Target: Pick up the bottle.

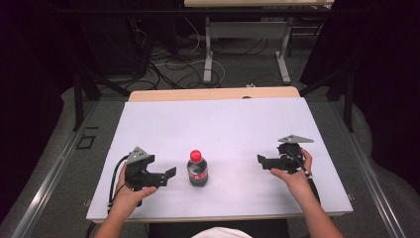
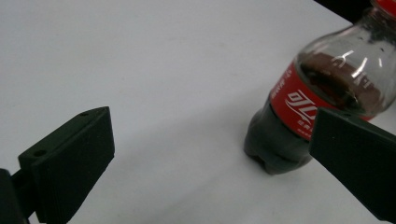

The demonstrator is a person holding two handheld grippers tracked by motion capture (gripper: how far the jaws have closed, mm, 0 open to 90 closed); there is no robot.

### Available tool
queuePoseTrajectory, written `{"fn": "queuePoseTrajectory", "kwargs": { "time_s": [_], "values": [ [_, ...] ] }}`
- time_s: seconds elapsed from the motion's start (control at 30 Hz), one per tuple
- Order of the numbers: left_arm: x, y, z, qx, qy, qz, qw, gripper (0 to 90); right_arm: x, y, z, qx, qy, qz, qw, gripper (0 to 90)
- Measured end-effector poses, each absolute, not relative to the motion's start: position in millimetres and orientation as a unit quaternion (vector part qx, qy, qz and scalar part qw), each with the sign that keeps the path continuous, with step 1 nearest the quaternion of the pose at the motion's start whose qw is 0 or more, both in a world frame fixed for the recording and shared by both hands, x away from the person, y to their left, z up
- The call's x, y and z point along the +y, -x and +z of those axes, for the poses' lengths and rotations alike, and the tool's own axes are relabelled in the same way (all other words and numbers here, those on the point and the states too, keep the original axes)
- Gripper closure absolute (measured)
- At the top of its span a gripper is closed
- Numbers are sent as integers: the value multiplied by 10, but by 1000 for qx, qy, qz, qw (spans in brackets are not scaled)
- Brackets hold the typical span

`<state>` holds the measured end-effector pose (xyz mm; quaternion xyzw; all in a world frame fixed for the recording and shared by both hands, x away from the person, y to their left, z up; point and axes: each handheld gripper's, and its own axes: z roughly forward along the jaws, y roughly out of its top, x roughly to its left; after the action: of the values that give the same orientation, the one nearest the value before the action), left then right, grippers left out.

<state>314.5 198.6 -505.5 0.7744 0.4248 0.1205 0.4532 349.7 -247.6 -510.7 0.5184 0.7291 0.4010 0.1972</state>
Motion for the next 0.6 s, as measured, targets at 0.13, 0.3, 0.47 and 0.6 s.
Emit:
{"fn": "queuePoseTrajectory", "kwargs": {
  "time_s": [0.13, 0.3, 0.47, 0.6],
  "values": [
    [1855, -3090, -5048, 404, -784, 130, 453, 6, -2502, -3258, -4964, 730, -506, 411, 207, 0],
    [1654, -3053, -5048, 384, -791, 132, 458, 6, -2436, -3122, -4923, 741, -478, 407, 237, 0],
    [1447, -3081, -5084, 371, -798, 128, 458, 25, -2376, -3124, -4960, 750, -474, 400, 229, 1],
    [1283, -3130, -5106, 355, -810, 114, 454, 44, -2340, -3127, -4980, 755, -471, 398, 223, 3]
  ]
}}
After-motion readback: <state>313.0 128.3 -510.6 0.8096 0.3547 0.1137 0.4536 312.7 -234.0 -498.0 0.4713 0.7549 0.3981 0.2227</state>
